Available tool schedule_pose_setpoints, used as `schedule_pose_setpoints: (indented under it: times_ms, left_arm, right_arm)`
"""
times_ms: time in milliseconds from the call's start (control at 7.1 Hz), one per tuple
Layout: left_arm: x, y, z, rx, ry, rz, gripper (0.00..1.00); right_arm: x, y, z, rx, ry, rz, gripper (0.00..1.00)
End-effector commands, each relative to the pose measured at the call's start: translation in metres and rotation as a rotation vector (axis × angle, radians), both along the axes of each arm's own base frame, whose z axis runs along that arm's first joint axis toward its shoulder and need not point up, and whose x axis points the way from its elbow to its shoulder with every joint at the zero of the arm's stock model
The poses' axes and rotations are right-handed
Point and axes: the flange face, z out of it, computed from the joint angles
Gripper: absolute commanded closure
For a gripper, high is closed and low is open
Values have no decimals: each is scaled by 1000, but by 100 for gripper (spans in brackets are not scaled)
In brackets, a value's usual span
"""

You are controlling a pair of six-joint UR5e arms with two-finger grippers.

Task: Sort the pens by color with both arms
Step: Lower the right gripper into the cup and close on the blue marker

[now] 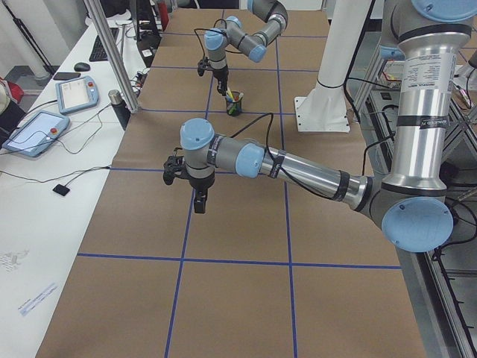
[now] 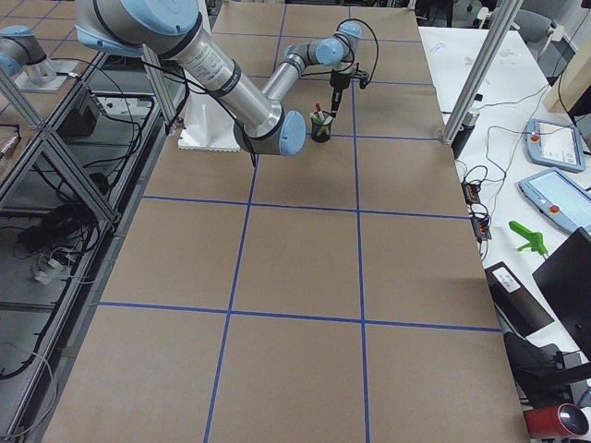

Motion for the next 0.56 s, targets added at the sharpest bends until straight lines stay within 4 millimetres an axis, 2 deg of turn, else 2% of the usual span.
schedule_pose_setpoints:
  times_ms: [0, 141, 422]
  left_arm:
    - [0, 0, 0, 0, 1, 0, 0]
    - [0, 0, 0, 0, 1, 0, 0]
    - [0, 0, 0, 0, 1, 0, 0]
  right_arm:
    - [-7, -5, 2, 24, -23, 1, 65]
    - [-13, -10, 7, 35, -21, 9, 65]
    - [-12, -10, 2, 37, -27, 9, 64]
